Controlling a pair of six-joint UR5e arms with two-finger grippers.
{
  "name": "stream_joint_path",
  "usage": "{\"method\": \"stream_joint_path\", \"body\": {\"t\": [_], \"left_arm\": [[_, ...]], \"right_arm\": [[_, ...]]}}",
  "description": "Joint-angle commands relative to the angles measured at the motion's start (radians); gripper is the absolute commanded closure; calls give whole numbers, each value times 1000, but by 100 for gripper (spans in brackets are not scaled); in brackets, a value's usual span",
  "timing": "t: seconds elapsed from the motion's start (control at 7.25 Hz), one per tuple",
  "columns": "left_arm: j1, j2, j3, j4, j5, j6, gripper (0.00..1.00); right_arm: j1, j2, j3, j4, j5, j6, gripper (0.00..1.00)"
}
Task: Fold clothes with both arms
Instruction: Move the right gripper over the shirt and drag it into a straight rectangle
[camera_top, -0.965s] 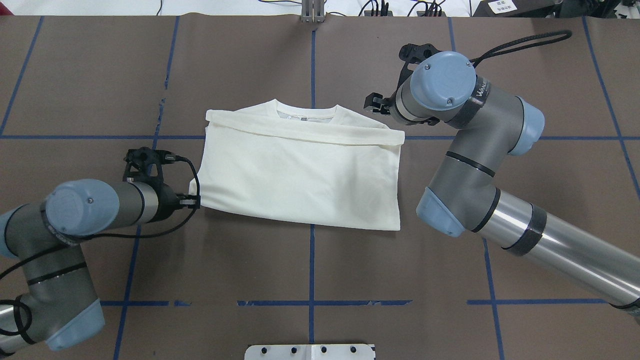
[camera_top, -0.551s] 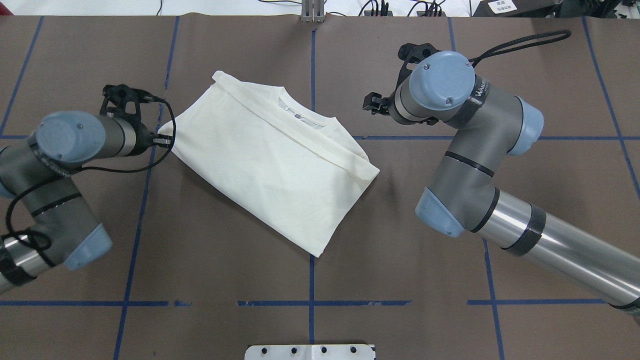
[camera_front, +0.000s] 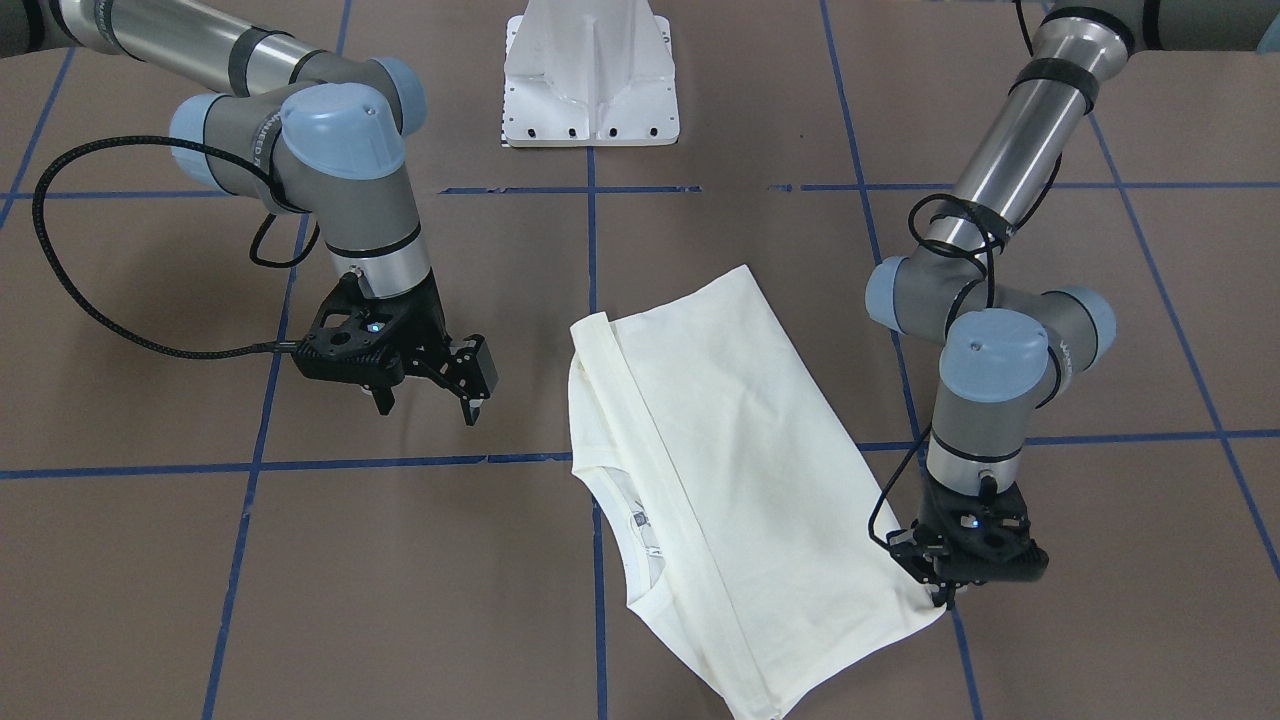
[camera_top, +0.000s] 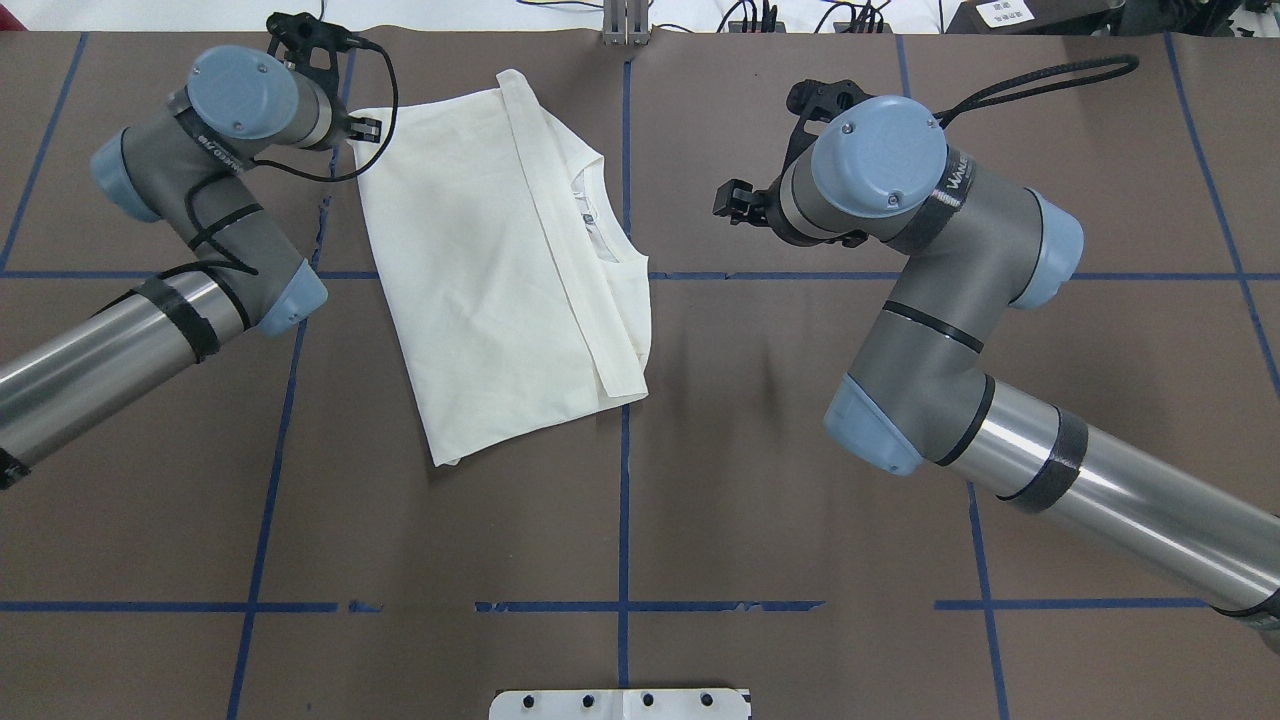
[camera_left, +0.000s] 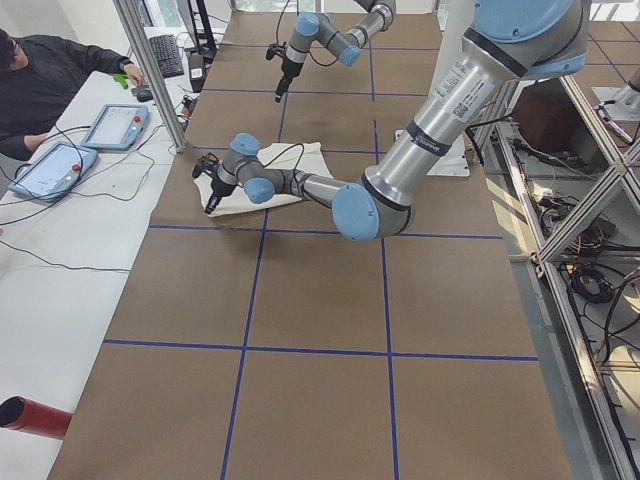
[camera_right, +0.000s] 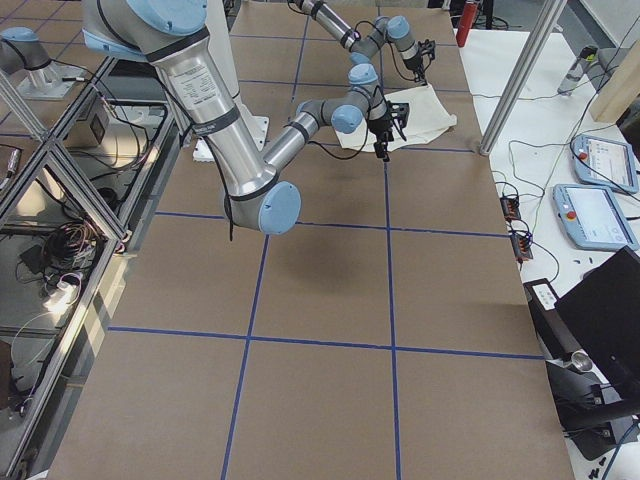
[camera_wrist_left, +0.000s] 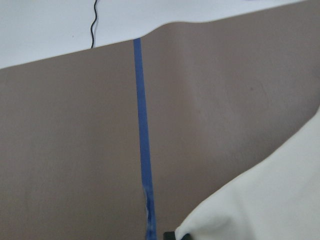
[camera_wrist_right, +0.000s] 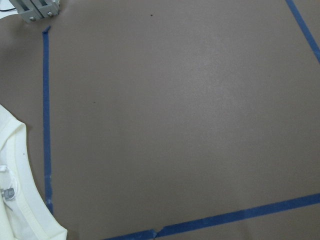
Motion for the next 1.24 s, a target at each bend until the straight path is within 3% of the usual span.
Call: {"method": "stream_joint_path", "body": {"t": [0.0,0.14,0.28,0.55,0.69,1.1], "left_arm": [[-12,-13,52,-81,-9,9,1],[-12,44,-4,-135,-17,7,0],[-13,79,-65,-137,-79,7,0],[-15,136,-153,-139,-92,1,0],[-15,138,-163,-139,-92,-4,0],[-13,144,-164,-142,-92,-5,0]], "right_arm": [[-15,13,-2,12,-7,13,0],[-23,61,-46,15,-8,49,0],[-35,166,-176,36,-22,98,1],[-59,303,-418,157,-71,151,12],[-76,344,-477,157,-85,166,30],[-130,350,-519,156,-133,165,45]]}}
